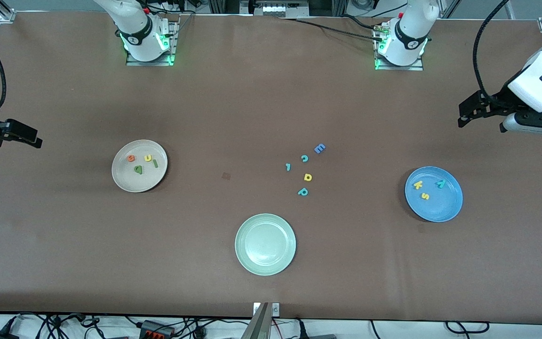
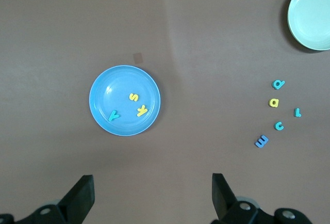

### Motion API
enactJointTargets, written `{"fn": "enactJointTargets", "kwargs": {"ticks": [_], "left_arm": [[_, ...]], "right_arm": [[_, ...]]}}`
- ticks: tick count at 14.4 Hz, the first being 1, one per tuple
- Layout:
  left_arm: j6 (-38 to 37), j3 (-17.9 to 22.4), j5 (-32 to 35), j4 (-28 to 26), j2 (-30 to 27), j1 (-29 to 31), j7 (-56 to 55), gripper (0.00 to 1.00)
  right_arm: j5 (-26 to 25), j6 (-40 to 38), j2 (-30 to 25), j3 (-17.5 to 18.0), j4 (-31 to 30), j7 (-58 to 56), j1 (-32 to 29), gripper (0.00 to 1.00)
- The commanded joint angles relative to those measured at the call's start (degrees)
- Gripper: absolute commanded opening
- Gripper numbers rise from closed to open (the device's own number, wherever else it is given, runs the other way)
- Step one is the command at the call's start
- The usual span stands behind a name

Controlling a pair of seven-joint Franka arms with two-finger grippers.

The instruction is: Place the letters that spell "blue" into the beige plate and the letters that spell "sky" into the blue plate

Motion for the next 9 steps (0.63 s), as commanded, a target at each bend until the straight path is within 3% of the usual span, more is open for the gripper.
{"fn": "enactJointTargets", "kwargs": {"ticks": [1, 9], "left_arm": [[-1.06, -0.32, 0.32, 1.58, 0.6, 0.16, 0.02, 1.0], [-1.06, -0.32, 0.32, 1.67, 0.6, 0.16, 0.02, 1.0]], "right_arm": [[-0.95, 0.41, -1.86, 1.17, -1.79, 0.64, -0.76, 1.0], [-1.03, -0.03, -2.38, 2.84, -1.88, 0.64, -2.34, 1.0]]}}
